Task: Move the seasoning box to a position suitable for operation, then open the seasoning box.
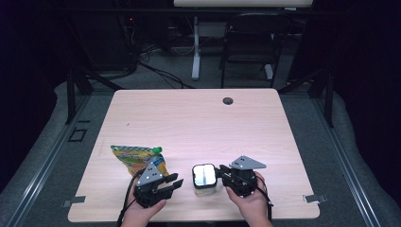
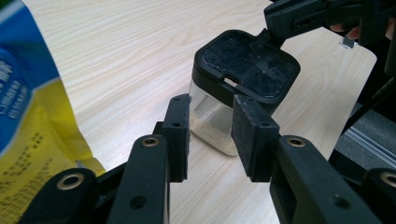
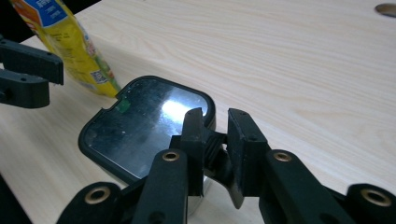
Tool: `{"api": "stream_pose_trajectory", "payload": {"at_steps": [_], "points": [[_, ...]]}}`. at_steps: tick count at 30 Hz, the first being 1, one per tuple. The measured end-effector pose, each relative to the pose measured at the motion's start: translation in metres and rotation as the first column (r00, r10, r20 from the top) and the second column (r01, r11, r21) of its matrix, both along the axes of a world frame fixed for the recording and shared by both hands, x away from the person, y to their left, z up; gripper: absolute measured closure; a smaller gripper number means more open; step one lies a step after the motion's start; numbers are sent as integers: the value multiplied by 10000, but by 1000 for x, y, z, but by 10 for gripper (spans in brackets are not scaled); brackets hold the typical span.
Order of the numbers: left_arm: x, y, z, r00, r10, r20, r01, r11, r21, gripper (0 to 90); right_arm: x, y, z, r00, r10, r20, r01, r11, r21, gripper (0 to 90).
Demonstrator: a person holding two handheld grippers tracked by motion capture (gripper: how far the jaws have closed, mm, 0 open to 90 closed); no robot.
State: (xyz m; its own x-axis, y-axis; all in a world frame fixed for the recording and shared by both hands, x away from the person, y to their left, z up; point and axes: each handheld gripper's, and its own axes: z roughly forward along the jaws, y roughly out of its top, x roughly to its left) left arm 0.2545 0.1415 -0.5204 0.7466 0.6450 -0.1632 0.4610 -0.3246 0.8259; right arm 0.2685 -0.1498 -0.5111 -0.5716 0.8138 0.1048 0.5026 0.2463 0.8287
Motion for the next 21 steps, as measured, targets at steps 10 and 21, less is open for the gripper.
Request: {"api": "stream_pose_trajectory", "payload": {"at_steps": [10,21], "points": [[0,-8,-6,9998,-120,-152,124,9996,236,750,1,-8,-1,9993,-323,-175,332,9982,500,799],[1,-10,-5,9999,-57,-111,60,9995,319,763,-1,-4,0,9993,-347,-139,350,9991,253,847]]}}
